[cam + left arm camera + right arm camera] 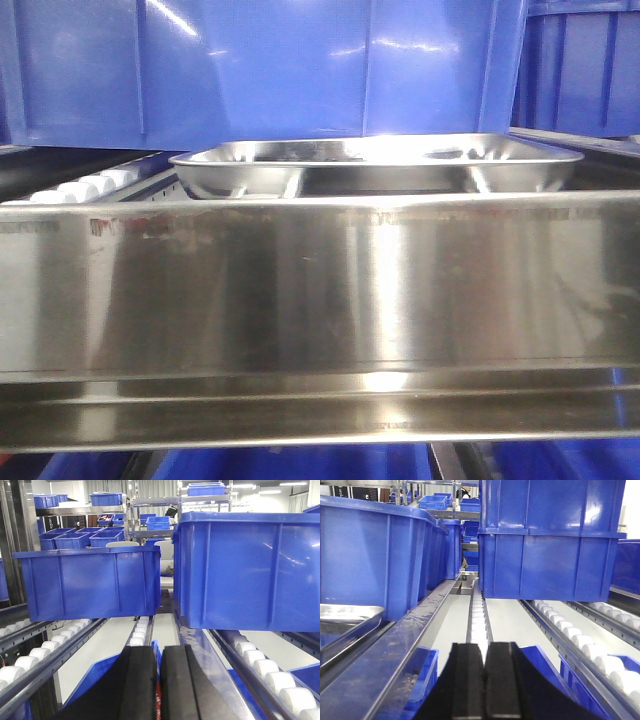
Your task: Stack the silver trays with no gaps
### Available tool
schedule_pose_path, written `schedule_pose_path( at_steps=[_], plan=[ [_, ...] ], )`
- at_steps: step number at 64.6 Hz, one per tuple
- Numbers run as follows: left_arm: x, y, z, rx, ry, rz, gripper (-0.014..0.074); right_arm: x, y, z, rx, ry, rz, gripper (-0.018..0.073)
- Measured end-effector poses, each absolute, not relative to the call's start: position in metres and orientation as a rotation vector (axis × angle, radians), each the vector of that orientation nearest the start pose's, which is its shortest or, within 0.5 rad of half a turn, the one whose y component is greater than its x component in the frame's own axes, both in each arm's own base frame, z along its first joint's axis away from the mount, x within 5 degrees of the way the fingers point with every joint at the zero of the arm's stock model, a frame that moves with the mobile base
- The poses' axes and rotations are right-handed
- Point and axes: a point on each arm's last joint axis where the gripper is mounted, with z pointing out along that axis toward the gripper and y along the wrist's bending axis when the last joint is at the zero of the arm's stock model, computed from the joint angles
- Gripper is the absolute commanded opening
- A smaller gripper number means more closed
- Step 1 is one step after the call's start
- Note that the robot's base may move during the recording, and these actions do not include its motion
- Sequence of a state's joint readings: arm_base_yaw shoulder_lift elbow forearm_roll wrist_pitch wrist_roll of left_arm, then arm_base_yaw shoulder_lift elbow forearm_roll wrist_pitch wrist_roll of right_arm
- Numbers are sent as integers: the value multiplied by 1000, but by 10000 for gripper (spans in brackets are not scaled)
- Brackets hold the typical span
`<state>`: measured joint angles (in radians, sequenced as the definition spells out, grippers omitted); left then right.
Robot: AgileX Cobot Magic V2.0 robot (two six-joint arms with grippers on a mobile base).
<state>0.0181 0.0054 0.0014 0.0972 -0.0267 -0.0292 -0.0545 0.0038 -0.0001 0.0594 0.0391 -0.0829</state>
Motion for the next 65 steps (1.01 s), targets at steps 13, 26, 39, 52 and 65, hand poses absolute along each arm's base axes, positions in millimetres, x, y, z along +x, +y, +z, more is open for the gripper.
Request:
schedule_pose_path(
  at_steps=[13,26,39,52,65],
  plan=[
    [56,1,215,29,1464,58,24,57,-3,209,22,1526,-60,-69],
    [56,1,221,-7,1391,16,24,56,-3,213,26,1482,-60,-69],
    [53,1,233,-37,1292,-15,24,52,-6,234,216,1237,137,-69],
    [39,1,282,-70,1238,-61,24,47,-8,249,263,1112,199,-69],
    [19,-1,321,-73,1309,-99,24,37,-1,283,256,1300,262,-69]
  ],
)
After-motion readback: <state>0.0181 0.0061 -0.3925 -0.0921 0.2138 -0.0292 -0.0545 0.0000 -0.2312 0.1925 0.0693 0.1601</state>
